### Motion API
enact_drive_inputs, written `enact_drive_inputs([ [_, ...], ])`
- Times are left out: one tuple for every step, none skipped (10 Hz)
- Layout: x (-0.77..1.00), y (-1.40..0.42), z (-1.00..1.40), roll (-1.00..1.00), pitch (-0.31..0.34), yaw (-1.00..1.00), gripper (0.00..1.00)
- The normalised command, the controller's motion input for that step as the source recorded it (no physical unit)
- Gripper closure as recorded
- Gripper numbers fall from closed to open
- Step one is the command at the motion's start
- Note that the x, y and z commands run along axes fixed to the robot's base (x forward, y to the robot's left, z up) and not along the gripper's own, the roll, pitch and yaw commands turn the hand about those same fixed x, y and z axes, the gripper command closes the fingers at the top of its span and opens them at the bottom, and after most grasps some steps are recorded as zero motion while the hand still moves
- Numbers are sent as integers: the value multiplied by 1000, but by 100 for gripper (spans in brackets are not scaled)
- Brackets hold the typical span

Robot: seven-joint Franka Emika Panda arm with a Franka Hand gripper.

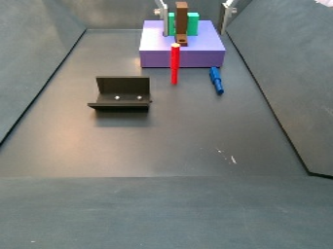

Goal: Pick up the blue object. Move up. Place the blue object on the fixture. Regrasp the blue object. Move to above the board. Insert the blue object.
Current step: Pick up the blue object.

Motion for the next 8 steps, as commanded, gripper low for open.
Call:
enact_drive_inputs([
  [0,-11,-83,-80,0,0,0],
  [0,0,-46,-61,0,0,0],
  [0,-20,0,0,0,0,0],
  [0,-289,-46,9,0,0,0],
  [-291,-580,-109,86,-71,-29,0],
  [-463,-834,-77,189,-144,-11,0],
  [-346,-857,-126,177,-93,-63,0],
  [-423,-820,-103,156,-123,-66,0],
])
